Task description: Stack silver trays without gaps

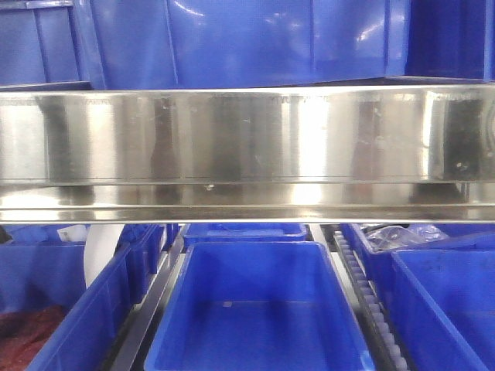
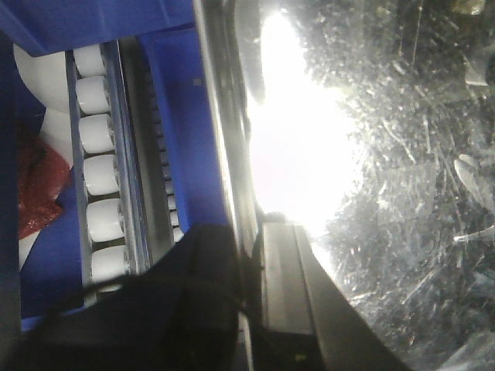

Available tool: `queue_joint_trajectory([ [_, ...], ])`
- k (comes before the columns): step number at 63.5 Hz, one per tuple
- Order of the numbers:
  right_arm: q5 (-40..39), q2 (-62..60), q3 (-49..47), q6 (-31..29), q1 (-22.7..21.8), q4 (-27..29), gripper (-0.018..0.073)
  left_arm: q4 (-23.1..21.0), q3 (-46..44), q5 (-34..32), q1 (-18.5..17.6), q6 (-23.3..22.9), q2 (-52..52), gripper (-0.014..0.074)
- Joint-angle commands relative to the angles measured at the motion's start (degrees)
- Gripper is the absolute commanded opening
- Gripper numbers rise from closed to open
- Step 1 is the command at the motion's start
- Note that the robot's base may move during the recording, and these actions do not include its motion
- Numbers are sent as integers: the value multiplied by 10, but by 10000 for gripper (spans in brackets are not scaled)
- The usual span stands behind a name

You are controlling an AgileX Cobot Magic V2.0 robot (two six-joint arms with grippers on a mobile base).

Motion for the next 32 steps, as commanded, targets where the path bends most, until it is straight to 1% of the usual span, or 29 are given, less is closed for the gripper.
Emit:
queue_joint_trajectory([
  [1,15,-27,-17,-9,4,11,55,2,-13,27,-7,15,-26,-48],
  [24,21,-24,-17,-9,4,11,55,-3,-13,25,-7,15,-23,-48],
  [27,21,-24,-17,-9,4,11,55,-15,-13,26,-7,15,-23,-48],
  [32,21,-24,-17,-9,4,11,55,-48,-13,26,-7,15,-23,-48],
])
